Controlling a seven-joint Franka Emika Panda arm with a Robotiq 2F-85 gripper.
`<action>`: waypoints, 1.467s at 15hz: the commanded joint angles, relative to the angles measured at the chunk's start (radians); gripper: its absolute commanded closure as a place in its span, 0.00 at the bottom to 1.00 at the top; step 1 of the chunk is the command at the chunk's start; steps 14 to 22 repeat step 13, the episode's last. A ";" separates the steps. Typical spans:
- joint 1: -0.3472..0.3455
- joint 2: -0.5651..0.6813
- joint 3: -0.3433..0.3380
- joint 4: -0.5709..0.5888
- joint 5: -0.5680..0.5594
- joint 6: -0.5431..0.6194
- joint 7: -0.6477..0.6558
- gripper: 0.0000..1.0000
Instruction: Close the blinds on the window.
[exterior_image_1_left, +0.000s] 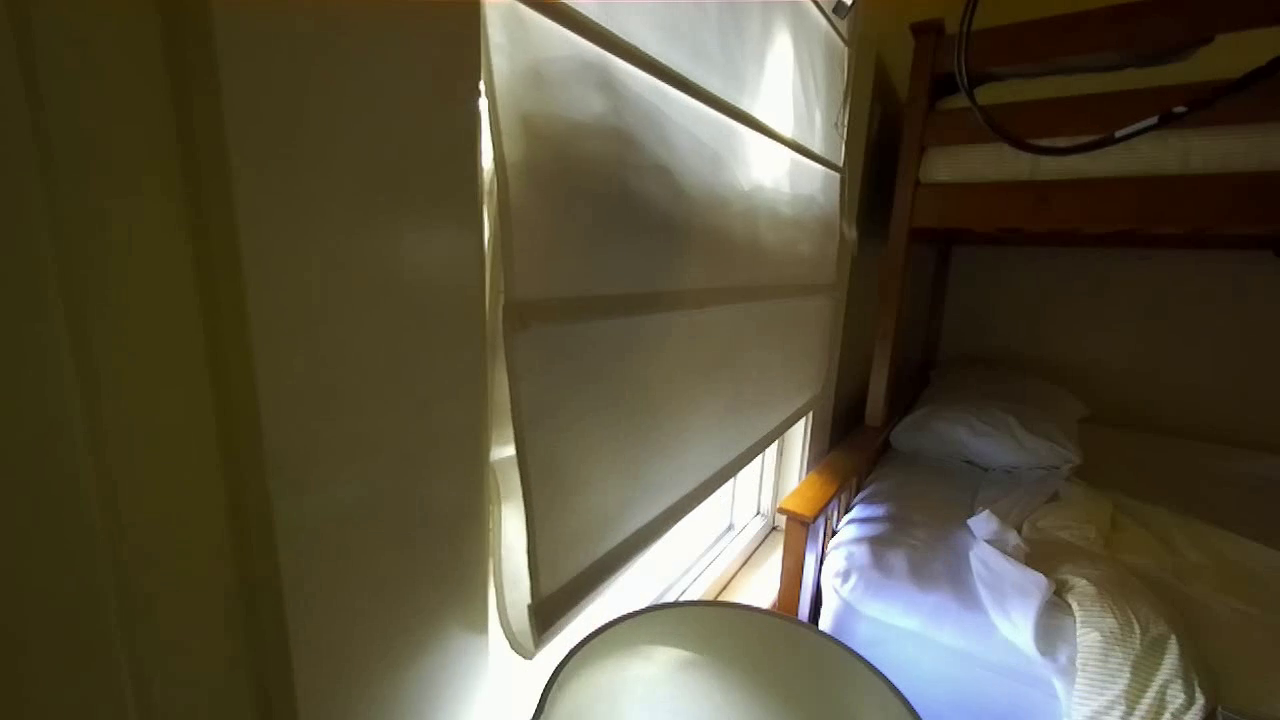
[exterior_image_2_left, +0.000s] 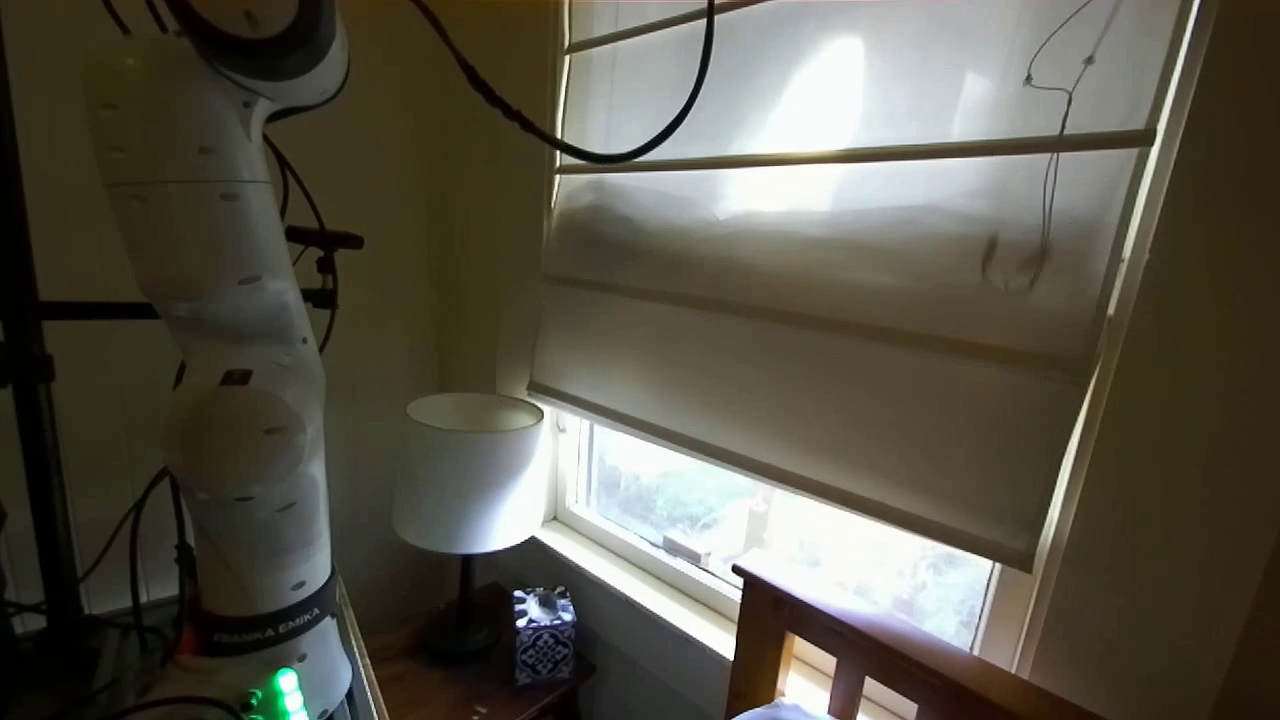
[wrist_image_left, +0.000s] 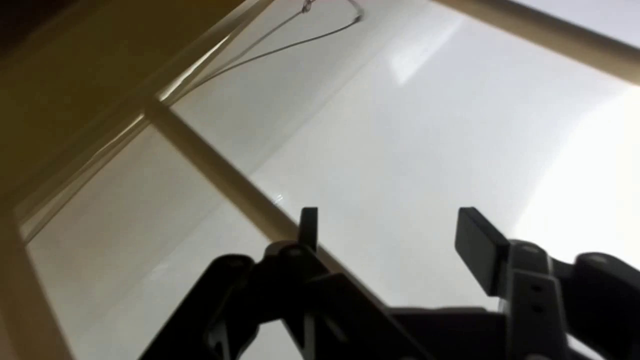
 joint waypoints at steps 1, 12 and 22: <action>0.010 -0.046 0.039 -0.065 0.000 -0.208 0.051 0.01; 0.040 -0.013 0.008 -0.113 0.123 -0.373 0.027 0.00; 0.041 -0.014 0.008 -0.113 0.123 -0.373 0.027 0.00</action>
